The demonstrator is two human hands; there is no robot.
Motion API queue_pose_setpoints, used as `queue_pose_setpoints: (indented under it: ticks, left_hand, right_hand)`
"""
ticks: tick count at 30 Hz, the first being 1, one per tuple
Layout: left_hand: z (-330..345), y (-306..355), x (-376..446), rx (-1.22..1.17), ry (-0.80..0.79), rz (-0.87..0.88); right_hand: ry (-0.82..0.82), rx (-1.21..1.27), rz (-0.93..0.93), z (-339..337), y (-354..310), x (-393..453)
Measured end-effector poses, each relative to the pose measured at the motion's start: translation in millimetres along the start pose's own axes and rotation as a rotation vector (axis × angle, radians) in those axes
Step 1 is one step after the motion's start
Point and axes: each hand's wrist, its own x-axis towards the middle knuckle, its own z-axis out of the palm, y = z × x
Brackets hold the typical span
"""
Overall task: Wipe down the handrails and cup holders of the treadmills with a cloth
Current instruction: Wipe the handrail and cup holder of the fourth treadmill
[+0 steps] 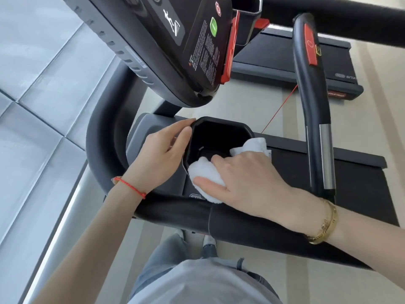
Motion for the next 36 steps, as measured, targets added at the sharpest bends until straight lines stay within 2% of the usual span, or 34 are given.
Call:
queue_pose_setpoints:
  ticks: [12,16,20,25,29,33,36]
  left_hand:
    - [-30,-14,21,0.020,-0.296,0.177]
    - [-30,-18,24,-0.055,-0.309,0.169]
    - [-30,-19,25,-0.107,-0.308,0.168]
    - [-28,-19,26,-0.132,-0.287,0.123]
    - [-27,-19,25,-0.126,-0.282,0.119]
    - [-24,-17,20,-0.125,-0.251,0.086]
    - [-18,-13,16,-0.097,-0.212,0.064]
  right_hand:
    - [0.077,0.093,0.548,16,-48,29]
    - [0.132,0.165,0.591,14,-53,40]
    - [0.058,0.251,0.642,15,-51,50]
    - [0.088,0.411,0.733,8,-35,70]
    - [0.100,0.425,0.682,7,-26,78]
    - [-0.074,0.339,0.477,9,-25,55]
    - [-0.131,0.294,0.338,5,-19,34]
